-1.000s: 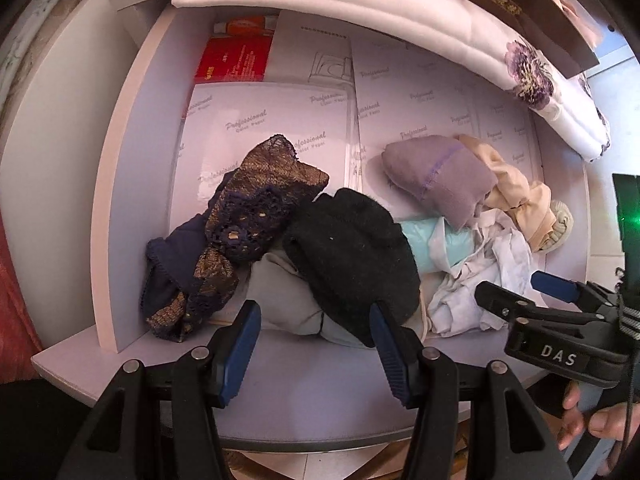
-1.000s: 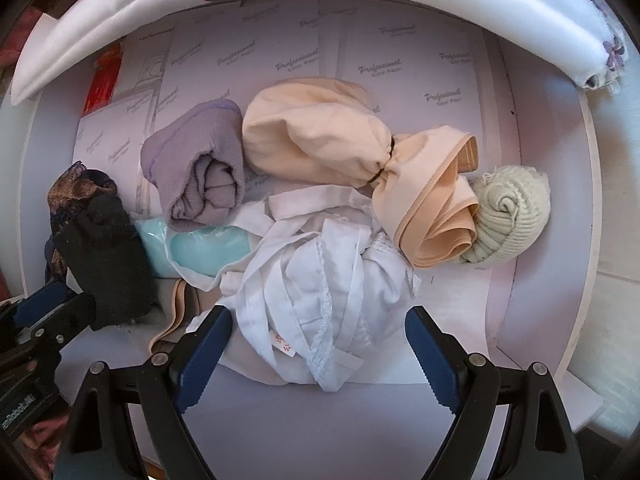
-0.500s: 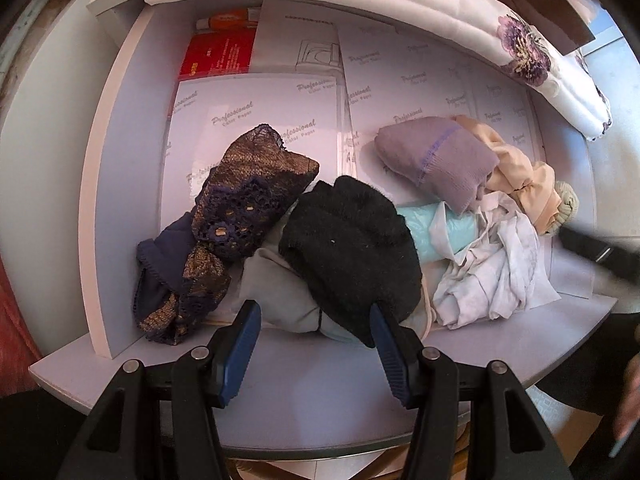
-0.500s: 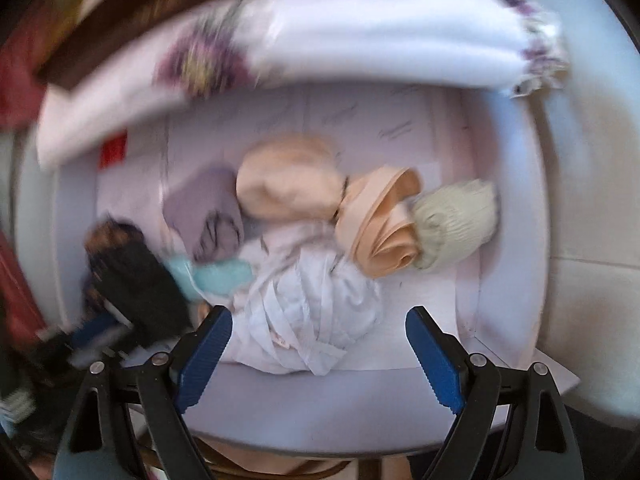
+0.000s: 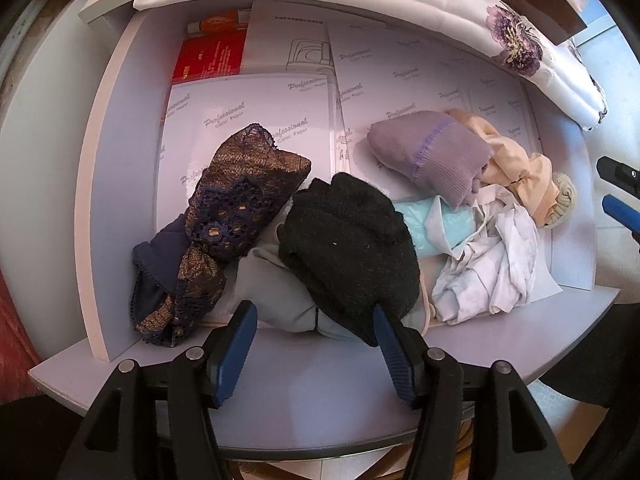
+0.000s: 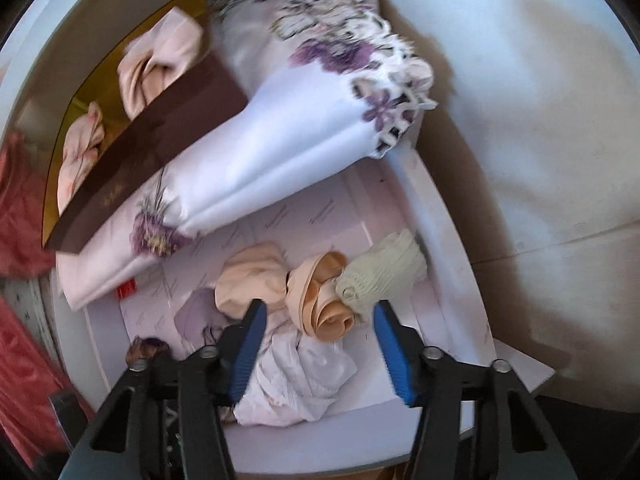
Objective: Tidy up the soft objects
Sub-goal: 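Reach into the drawer and grasp the white lacy garment with the right tool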
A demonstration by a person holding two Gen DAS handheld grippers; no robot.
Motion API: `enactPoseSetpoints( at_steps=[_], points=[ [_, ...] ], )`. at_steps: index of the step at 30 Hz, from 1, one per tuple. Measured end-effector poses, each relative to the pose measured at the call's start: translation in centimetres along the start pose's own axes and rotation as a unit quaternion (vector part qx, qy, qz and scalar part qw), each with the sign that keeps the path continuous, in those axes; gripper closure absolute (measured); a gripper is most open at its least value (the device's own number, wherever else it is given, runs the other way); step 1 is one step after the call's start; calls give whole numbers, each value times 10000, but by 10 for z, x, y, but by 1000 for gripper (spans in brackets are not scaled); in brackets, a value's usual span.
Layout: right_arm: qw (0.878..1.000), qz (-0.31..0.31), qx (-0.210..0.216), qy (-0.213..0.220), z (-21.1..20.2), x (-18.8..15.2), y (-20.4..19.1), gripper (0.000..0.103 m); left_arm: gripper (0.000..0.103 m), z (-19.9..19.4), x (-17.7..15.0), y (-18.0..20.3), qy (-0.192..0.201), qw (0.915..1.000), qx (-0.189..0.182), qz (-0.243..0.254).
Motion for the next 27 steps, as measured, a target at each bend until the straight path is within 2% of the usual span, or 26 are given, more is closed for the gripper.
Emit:
enactPoseSetpoints(
  at_steps=[4,7,9,13,17,22,24,27],
  points=[
    [9998,-77,169,-67,4,-2,-7,58,41,1,1,0,-8,10000,1,-34],
    [9955,-510,552,-570,17,-18,-35,58,41,1,1,-2,-14,10000,2,-78],
    [9887,-884,564,-1073,28,-38,-50,56,41,1,2,-3,-21,10000,13,-84],
    [9803,-1271,199,-1500,44,-59,-58,24,41,2,3,-2,-36,10000,33,-58],
    [9773,-1270,46,-1695,52,-63,-59,15,40,3,3,-1,-49,10000,39,-74],
    [9668,-1688,-333,-1890,80,-78,-78,17,40,3,3,1,-64,10000,27,-65],
    [9639,-1903,-524,-1787,88,-82,-81,22,40,4,3,1,-76,10000,21,-54],
    [9600,-2221,-616,-1588,81,-85,-88,38,40,4,3,2,-88,9999,19,-60]
  ],
)
Point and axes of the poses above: each gripper's, at about its wrist camera, not at the fingertips, and z roughly the way its jaws point, y to its right, x to its top, the point moved 8 cm from there along z, roughly the way its jaws point, and after that the axes turned 12 degrees about -x, right-handed, at the moved point
